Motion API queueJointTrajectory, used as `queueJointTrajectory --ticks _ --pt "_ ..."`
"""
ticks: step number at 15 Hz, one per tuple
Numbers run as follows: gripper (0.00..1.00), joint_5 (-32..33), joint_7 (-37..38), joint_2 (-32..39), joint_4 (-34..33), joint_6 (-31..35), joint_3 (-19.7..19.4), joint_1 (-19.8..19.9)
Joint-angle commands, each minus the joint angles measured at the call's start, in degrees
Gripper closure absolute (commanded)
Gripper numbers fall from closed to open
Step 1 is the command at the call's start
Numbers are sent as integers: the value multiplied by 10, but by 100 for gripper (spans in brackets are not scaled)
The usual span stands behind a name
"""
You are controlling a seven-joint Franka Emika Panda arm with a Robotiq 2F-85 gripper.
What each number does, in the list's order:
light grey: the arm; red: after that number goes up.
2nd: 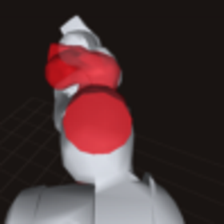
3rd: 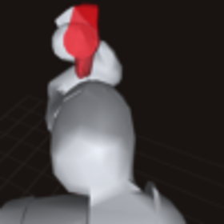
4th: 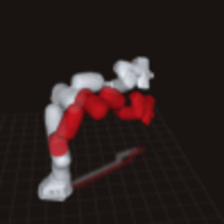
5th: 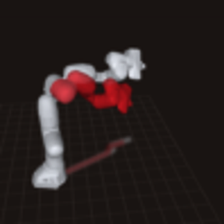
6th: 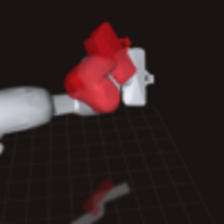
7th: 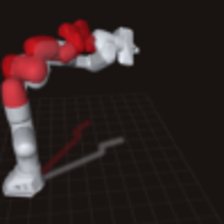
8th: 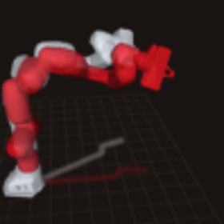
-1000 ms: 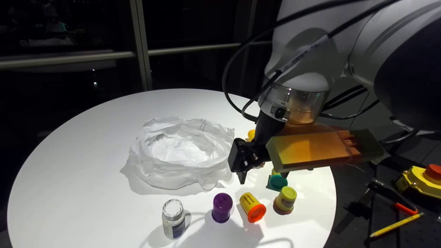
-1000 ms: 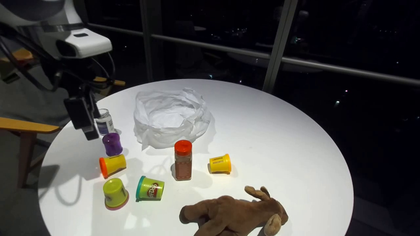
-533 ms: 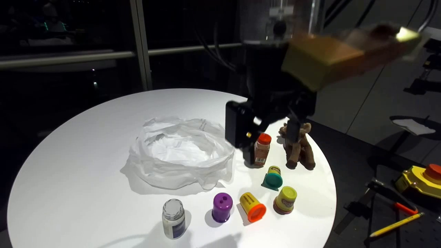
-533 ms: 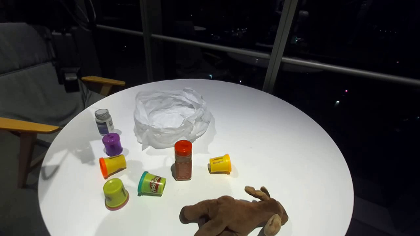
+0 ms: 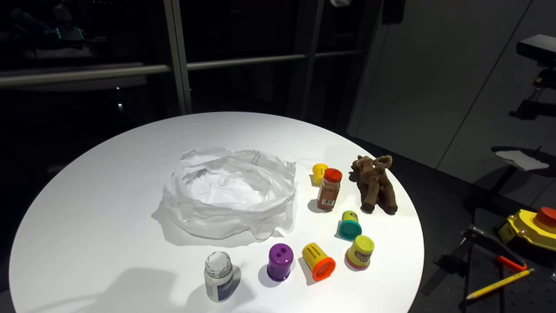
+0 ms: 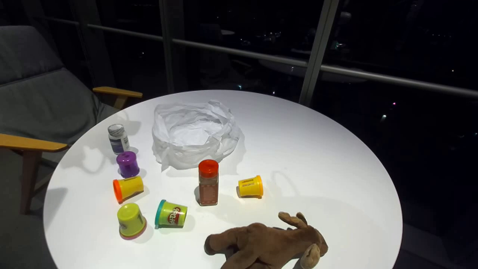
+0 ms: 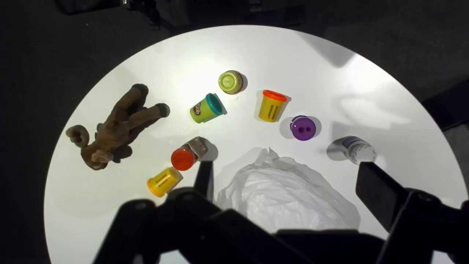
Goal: Remove the deer toy and containers from the white plastic bag and place them on the table
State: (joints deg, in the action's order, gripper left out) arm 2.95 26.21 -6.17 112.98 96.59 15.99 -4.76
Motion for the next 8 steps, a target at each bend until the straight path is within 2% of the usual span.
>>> queueJointTrajectory --ticks 1,8 --pt "0 -2 -7 -1 -14 -10 -17 -18" --pt "0 -3 -13 5 -19 -13 -17 -21"
